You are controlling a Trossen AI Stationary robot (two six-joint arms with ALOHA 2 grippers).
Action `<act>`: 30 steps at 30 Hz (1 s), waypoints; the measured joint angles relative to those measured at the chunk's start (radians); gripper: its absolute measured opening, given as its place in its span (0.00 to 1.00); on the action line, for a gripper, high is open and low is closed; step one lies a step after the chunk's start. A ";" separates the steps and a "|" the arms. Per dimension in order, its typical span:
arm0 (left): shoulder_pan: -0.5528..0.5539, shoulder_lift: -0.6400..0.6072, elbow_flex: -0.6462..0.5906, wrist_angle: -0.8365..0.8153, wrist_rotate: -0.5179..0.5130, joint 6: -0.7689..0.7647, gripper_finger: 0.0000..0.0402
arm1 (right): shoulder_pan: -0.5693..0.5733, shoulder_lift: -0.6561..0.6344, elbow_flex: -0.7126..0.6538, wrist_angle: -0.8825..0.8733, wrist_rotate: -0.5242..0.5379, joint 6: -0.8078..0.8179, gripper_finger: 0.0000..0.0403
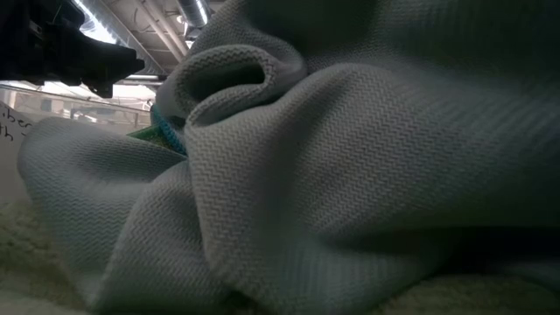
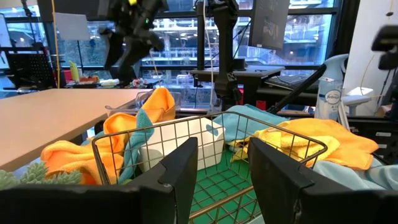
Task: Sort microfiber towel by color & place in baskets
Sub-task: Put the orange towel into the transparent bin
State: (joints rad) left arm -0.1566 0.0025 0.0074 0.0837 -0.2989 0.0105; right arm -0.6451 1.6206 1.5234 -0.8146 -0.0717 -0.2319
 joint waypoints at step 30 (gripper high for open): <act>0.000 0.000 0.000 0.000 0.000 0.000 0.34 | 0.089 0.257 -0.001 0.048 -0.180 0.000 0.60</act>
State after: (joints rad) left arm -0.1562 0.0025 0.0071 0.0837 -0.2989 0.0105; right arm -0.5556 1.8773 1.5227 -0.7666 -0.2515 -0.2323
